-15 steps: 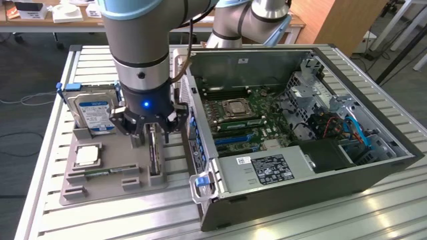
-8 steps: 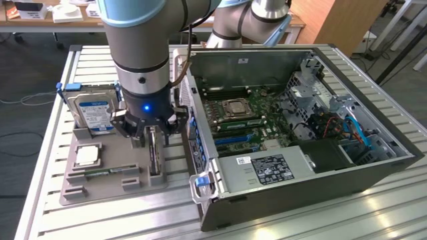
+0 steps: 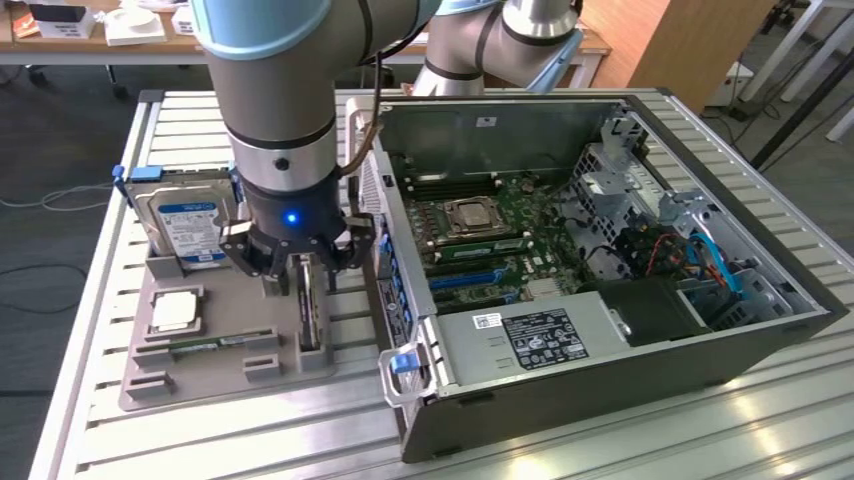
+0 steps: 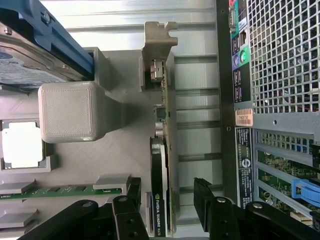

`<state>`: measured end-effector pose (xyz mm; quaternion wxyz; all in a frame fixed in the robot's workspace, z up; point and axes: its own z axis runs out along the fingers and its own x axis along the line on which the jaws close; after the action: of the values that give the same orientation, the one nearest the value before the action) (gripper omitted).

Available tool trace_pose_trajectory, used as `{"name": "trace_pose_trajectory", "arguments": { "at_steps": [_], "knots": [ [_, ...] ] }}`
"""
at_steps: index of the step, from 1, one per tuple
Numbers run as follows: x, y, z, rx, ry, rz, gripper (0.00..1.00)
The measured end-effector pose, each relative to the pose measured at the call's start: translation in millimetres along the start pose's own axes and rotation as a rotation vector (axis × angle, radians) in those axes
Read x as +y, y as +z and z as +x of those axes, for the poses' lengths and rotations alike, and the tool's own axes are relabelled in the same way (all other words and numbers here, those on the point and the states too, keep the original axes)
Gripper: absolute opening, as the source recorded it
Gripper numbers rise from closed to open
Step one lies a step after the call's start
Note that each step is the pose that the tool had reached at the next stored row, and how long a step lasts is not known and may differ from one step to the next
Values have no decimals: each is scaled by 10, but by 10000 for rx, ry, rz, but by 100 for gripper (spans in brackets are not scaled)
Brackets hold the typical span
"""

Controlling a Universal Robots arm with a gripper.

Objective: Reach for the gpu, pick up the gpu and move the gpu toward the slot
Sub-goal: 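Pick up the gpu and move the gpu toward the slot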

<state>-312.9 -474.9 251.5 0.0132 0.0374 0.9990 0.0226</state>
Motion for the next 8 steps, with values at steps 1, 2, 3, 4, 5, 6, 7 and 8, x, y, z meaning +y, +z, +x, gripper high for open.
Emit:
{"name": "trace_pose_trajectory", "arguments": {
  "at_steps": [1,2,3,4,5,6,7,8],
  "knots": [
    [0,0,0,1,0,1,55],
    [0,0,0,1,0,1,55],
    [0,2,3,1,1,1,55],
    [2,9,9,-2,4,-3,55],
    [4,15,14,-3,3,-3,55],
    [6,21,21,-3,1,-4,55],
    [11,29,28,-4,1,-5,55],
    [17,36,35,-3,1,-4,55]
  ]
}}
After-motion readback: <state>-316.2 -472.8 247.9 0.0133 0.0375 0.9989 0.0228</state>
